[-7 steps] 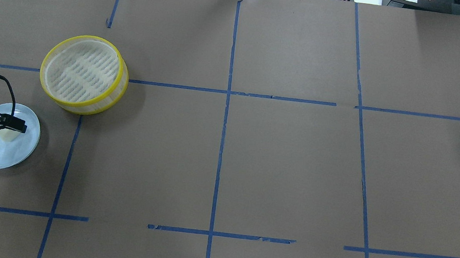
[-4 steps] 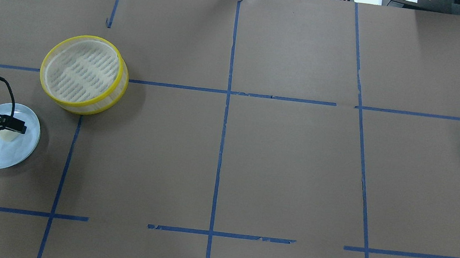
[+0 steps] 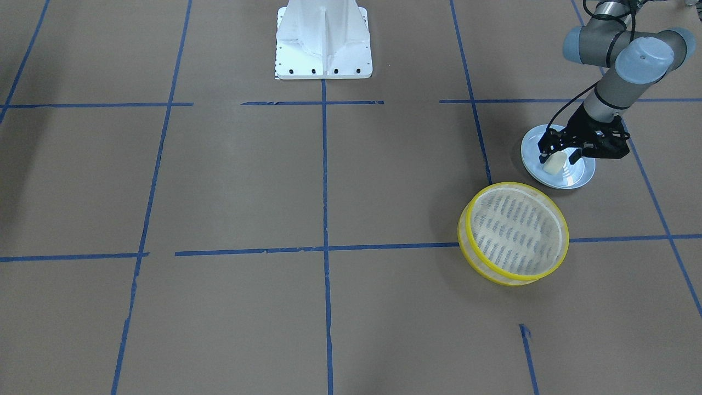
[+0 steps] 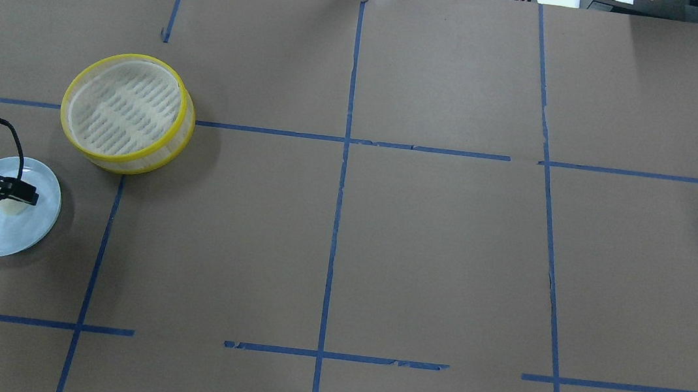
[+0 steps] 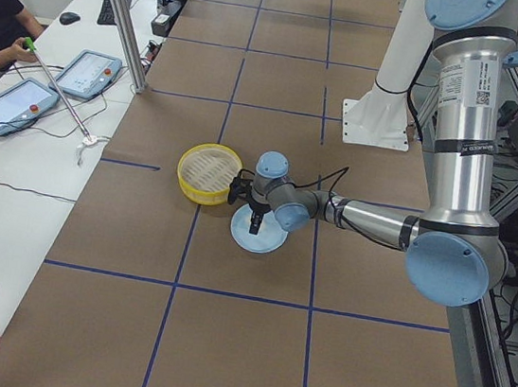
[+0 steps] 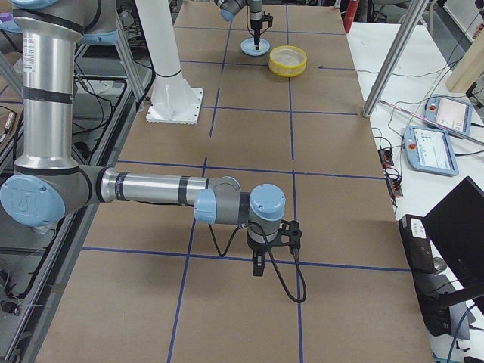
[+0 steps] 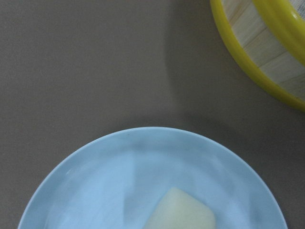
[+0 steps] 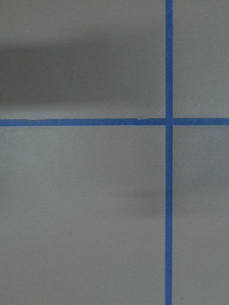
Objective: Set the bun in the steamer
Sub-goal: 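Lower the left gripper around the bun and close its fingers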
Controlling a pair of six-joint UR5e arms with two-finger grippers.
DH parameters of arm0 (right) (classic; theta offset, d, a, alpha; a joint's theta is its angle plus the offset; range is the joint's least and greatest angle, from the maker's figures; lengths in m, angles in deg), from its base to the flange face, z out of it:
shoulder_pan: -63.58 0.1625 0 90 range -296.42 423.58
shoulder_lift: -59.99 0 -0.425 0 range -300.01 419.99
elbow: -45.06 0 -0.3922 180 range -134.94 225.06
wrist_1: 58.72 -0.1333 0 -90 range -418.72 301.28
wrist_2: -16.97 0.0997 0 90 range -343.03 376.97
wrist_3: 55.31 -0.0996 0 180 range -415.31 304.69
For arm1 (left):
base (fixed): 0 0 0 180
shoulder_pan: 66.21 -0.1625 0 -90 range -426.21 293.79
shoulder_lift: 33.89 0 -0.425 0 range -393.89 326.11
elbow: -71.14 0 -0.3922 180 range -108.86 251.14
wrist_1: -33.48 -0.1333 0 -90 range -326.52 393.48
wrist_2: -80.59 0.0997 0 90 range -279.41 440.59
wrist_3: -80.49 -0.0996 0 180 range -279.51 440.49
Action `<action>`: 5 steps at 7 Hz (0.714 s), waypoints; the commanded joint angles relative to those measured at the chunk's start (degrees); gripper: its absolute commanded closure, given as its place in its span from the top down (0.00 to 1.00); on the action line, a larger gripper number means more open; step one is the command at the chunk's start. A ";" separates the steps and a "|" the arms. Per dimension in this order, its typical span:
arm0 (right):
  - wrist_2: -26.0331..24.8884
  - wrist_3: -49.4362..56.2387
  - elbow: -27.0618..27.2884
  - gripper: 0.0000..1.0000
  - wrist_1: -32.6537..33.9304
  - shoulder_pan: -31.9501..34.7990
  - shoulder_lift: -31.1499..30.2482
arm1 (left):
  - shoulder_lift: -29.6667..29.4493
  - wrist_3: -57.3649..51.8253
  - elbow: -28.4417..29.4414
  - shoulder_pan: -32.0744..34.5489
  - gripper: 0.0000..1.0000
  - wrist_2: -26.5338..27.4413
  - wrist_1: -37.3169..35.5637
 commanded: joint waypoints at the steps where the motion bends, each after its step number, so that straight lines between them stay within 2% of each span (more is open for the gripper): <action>1: 0.00 0.00 -0.01 1.00 0.00 0.00 0.09 | -0.04 0.00 -0.03 -0.06 0.34 -0.09 0.00; 2: 0.00 0.00 0.08 1.00 0.00 0.00 0.00 | -0.04 0.00 -0.12 0.03 0.25 -0.09 0.00; 5: 0.00 0.00 0.08 1.00 0.00 0.00 0.00 | 0.58 -3.06 -1.78 0.64 0.24 -0.70 -0.09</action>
